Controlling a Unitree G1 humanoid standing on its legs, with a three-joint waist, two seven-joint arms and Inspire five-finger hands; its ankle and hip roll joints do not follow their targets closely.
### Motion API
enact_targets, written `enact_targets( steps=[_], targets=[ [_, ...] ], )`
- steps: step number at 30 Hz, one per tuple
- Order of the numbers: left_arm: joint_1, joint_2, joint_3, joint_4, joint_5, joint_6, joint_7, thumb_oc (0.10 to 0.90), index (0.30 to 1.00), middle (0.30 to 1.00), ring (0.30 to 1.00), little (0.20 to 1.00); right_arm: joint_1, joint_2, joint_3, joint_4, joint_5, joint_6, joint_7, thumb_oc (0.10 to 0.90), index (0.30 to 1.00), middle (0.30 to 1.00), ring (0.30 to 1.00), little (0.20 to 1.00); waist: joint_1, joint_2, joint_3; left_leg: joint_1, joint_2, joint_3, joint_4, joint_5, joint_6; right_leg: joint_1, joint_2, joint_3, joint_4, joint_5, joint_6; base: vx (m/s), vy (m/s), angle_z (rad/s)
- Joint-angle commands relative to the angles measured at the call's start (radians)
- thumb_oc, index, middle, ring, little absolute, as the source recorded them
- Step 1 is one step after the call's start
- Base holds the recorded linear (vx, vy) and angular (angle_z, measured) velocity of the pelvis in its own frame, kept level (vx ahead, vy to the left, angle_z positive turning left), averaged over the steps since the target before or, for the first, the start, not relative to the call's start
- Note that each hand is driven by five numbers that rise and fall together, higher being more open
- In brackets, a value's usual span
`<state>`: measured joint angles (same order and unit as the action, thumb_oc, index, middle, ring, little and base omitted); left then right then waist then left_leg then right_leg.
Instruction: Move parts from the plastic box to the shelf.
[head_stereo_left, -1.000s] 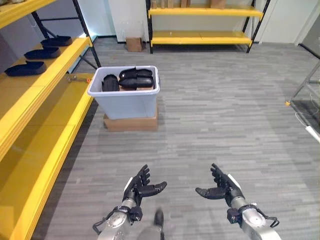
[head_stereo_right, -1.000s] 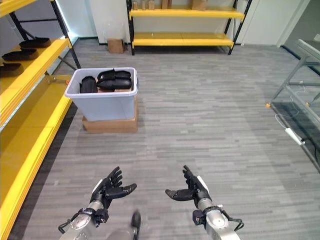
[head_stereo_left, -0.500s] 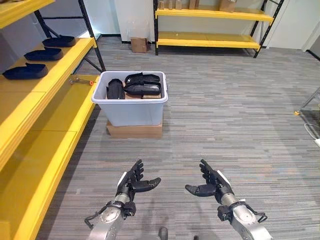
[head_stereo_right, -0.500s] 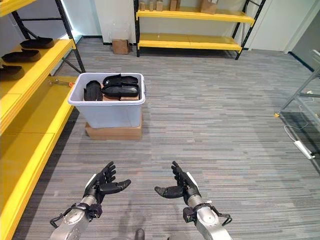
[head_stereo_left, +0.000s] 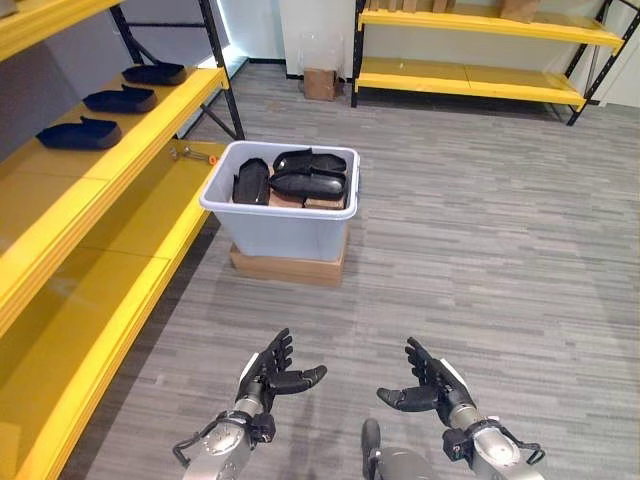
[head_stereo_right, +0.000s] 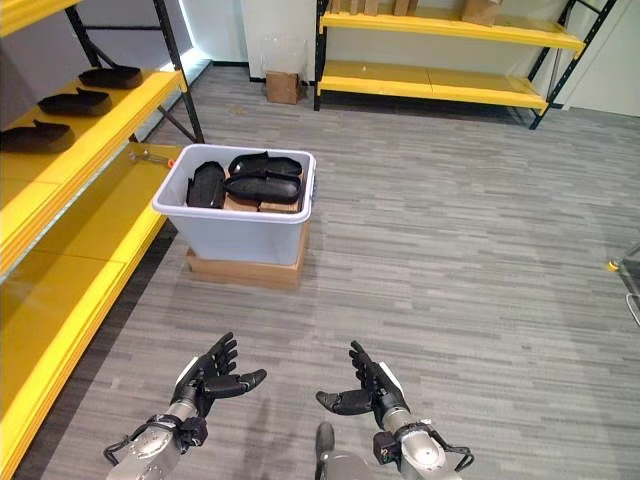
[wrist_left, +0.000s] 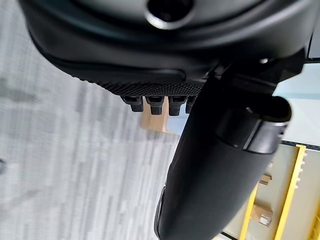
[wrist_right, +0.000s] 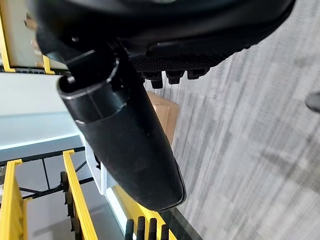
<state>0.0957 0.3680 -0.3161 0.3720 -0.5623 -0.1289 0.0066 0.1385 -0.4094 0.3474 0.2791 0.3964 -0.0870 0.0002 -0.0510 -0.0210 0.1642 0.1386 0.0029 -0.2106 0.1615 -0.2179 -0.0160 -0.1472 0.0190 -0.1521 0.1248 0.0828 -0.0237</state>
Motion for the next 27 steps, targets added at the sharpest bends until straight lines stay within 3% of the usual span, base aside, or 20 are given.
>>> enact_targets(
  steps=[1,2,3,5,6,8,9,10,11,12,14,16,19,24,27],
  targets=[
    [-0.052,0.001,0.021,-0.095,0.015,-0.09,-0.027,0.9,1.0,1.0,1.0,1.0,-0.05,-0.031,-0.053,-0.094,0.031,-0.103,-0.008,0.9,1.0,1.0,1.0,1.0,-0.006,-0.017,-0.038,-0.068,-0.016,0.128,0.233,0.215,-0.065,0.037,-0.009,0.051,-0.014,-0.072,0.059,0.05,-0.073,-0.03],
    [-0.053,0.001,0.021,-0.095,0.015,-0.09,-0.027,0.9,1.0,1.0,1.0,1.0,-0.05,-0.031,-0.053,-0.094,0.031,-0.103,-0.008,0.9,1.0,1.0,1.0,1.0,-0.008,-0.015,-0.04,-0.077,-0.015,0.126,0.245,0.21,-0.065,0.033,-0.008,0.049,-0.013,-0.071,0.059,0.03,-0.099,-0.16],
    [-0.059,0.0,0.016,-0.096,0.002,-0.09,-0.026,0.9,1.0,1.0,1.0,1.0,-0.063,-0.042,-0.05,-0.097,0.043,-0.11,-0.011,0.9,1.0,1.0,1.0,1.0,0.015,-0.033,-0.006,-0.17,-0.032,0.129,0.417,0.263,-0.074,0.075,-0.009,0.072,-0.022,-0.086,0.034,0.06,-0.068,-0.22],
    [-0.057,-0.003,0.013,-0.102,-0.002,-0.086,-0.021,0.9,1.0,1.0,1.0,1.0,-0.064,-0.052,-0.051,-0.103,0.045,-0.111,-0.018,0.9,1.0,1.0,1.0,1.0,0.033,-0.046,0.014,-0.245,-0.049,0.136,0.464,0.241,-0.045,0.097,-0.019,0.092,-0.024,-0.098,0.024,0.11,-0.053,-0.24],
    [-0.059,-0.002,0.017,-0.109,-0.001,-0.084,-0.017,0.9,1.0,1.0,1.0,1.0,-0.064,-0.054,-0.053,-0.105,0.045,-0.111,-0.024,0.9,1.0,1.0,1.0,1.0,0.031,-0.061,0.019,-0.293,-0.002,0.16,0.433,0.228,-0.025,0.105,-0.037,0.095,-0.026,-0.095,0.03,0.13,-0.001,-0.36],
    [-0.058,0.003,0.02,-0.113,-0.01,-0.084,-0.021,0.9,1.0,1.0,1.0,1.0,-0.059,-0.056,-0.063,-0.117,0.056,-0.114,-0.03,0.9,1.0,1.0,1.0,1.0,0.038,-0.07,0.012,-0.292,0.096,0.185,0.285,0.215,-0.015,0.12,-0.049,0.11,-0.033,-0.111,0.04,0.15,0.054,-0.27],
    [-0.058,0.003,0.02,-0.113,-0.01,-0.084,-0.021,0.9,1.0,1.0,1.0,1.0,-0.057,-0.057,-0.063,-0.117,0.056,-0.113,-0.03,0.9,1.0,1.0,1.0,1.0,0.042,-0.072,0.015,-0.282,0.096,0.189,0.276,0.216,-0.016,0.125,-0.049,0.114,-0.033,-0.112,0.04,0.25,0.157,-0.07],
    [-0.056,0.005,0.017,-0.11,-0.007,-0.085,-0.016,0.9,1.0,1.0,1.0,1.0,-0.057,-0.058,-0.072,-0.123,0.05,-0.121,-0.039,0.9,1.0,1.0,1.0,1.0,0.057,-0.057,0.001,-0.264,0.145,0.13,-0.003,0.257,-0.027,0.139,-0.035,0.14,-0.039,-0.138,0.051,0.18,0.109,-0.15],
    [-0.056,0.005,0.016,-0.11,-0.007,-0.085,-0.016,0.9,1.0,1.0,1.0,1.0,-0.056,-0.059,-0.072,-0.124,0.05,-0.121,-0.039,0.9,1.0,1.0,1.0,1.0,0.058,-0.057,0.003,-0.252,0.146,0.133,-0.019,0.264,-0.029,0.143,-0.035,0.141,-0.039,-0.14,0.05,0.33,0.254,-0.26],
    [-0.052,0.006,0.015,-0.107,0.0,-0.086,-0.017,0.9,1.0,1.0,1.0,1.0,-0.055,-0.064,-0.077,-0.12,0.039,-0.123,-0.045,0.9,1.0,1.0,1.0,1.0,0.064,-0.03,-0.011,-0.253,0.203,0.077,-0.209,0.369,-0.061,0.163,-0.018,0.163,-0.035,-0.17,0.05,0.26,0.219,-0.34],
    [-0.055,0.007,0.019,-0.104,0.007,-0.084,-0.02,0.9,1.0,1.0,1.0,1.0,-0.05,-0.061,-0.081,-0.121,0.038,-0.118,-0.042,0.9,1.0,1.0,1.0,1.0,0.063,-0.017,-0.016,-0.267,0.214,0.077,-0.223,0.393,-0.079,0.188,-0.029,0.176,-0.014,-0.196,0.058,0.28,0.283,-0.36],
    [-0.051,0.004,0.018,-0.088,0.007,-0.085,-0.027,0.9,1.0,1.0,1.0,1.0,-0.04,-0.044,-0.078,-0.112,0.033,-0.11,-0.029,0.9,1.0,1.0,1.0,1.0,0.063,-0.007,-0.03,-0.24,0.211,0.095,-0.223,0.375,-0.085,0.214,-0.05,0.186,-0.003,-0.214,0.071,0.23,0.3,-0.43],
    [-0.054,0.017,0.012,-0.102,0.003,-0.086,-0.031,0.9,1.0,1.0,1.0,1.0,-0.026,-0.025,-0.084,-0.122,0.035,-0.105,-0.02,0.9,1.0,1.0,1.0,1.0,0.063,-0.016,-0.049,-0.241,0.168,0.135,-0.181,0.337,-0.073,0.233,-0.105,0.188,-0.017,-0.191,0.102,0.22,0.283,-0.29],
    [-0.063,0.034,0.008,-0.107,0.005,-0.089,-0.027,0.9,1.0,1.0,1.0,1.0,-0.036,-0.007,-0.074,-0.127,0.026,-0.096,-0.014,0.9,1.0,1.0,1.0,1.0,0.069,-0.032,-0.067,-0.253,0.097,0.182,-0.09,0.242,-0.029,0.242,-0.197,0.2,-0.032,-0.133,0.148,0.16,0.26,-0.06],
    [-0.066,0.042,0.008,-0.115,0.007,-0.088,-0.023,0.9,1.0,1.0,1.0,1.0,-0.042,-0.003,-0.07,-0.13,0.016,-0.093,-0.015,0.9,1.0,1.0,1.0,1.0,0.069,-0.036,-0.073,-0.256,0.075,0.198,-0.069,0.213,-0.012,0.224,-0.225,0.208,-0.023,-0.098,0.166,0.11,0.205,-0.04]
  ],
)
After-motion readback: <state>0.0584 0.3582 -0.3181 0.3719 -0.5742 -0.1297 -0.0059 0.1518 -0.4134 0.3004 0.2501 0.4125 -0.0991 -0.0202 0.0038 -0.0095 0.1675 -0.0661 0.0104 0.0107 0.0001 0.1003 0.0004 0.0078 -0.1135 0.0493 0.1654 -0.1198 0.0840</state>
